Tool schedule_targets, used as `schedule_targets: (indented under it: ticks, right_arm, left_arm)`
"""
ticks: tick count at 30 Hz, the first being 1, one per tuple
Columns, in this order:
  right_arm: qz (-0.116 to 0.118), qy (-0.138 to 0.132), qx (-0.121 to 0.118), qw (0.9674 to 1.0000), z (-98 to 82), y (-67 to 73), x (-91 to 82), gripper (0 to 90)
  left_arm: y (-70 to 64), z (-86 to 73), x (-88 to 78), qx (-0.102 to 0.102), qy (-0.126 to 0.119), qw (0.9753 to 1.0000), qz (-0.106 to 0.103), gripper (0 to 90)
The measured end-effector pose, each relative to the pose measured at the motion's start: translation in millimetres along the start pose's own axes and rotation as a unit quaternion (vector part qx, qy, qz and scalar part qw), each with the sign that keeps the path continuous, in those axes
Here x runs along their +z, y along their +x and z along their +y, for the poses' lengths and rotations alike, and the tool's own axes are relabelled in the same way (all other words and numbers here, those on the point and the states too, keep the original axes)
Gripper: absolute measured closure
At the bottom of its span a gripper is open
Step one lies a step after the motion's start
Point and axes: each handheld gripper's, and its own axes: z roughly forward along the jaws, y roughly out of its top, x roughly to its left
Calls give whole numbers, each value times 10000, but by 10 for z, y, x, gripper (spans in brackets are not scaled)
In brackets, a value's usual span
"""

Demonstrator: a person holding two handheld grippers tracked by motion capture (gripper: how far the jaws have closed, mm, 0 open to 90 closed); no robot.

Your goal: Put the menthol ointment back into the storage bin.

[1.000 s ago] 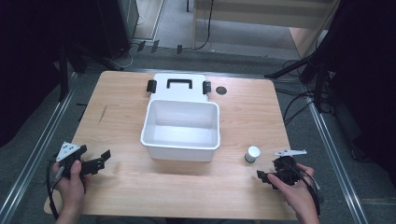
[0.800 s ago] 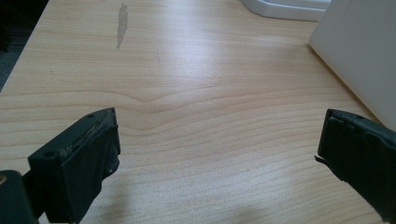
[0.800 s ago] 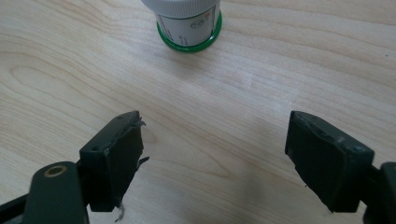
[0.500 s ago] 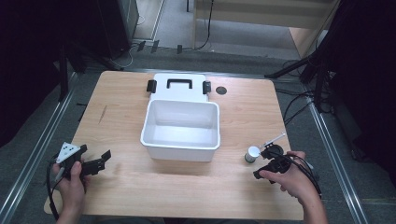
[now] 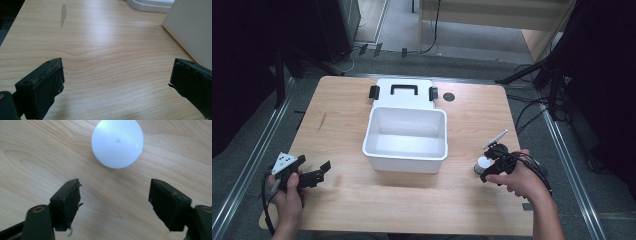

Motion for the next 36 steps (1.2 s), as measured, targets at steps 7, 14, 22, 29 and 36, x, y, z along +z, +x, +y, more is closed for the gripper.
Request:
schedule_targets:
  ticks: [7, 14, 22, 29, 36]
  right_arm:
    - [-69, 30, 59, 10000, 107, -16, -21, 262]
    - [-62, 11, 138, 9999, 233, -21, -27, 299]
    - [-28, 90, 305, 9995, 356, 12, 7, 379]
    - [-129, 153, 419, 9989, 412, 17, 58, 459]
    - [-8, 210, 432, 9988, 432, -1, 69, 513]
  left_arm:
    - [-1, 2, 6, 11, 26, 10000, -23, 0]
    - [-1, 3, 7, 14, 36, 10000, -31, 0]
    - [2, 4, 11, -1, 48, 10000, -57, 0]
    - [4, 5, 13, 2, 63, 9999, -80, 0]
    - [6, 6, 15, -2, 72, 9999, -109, 0]
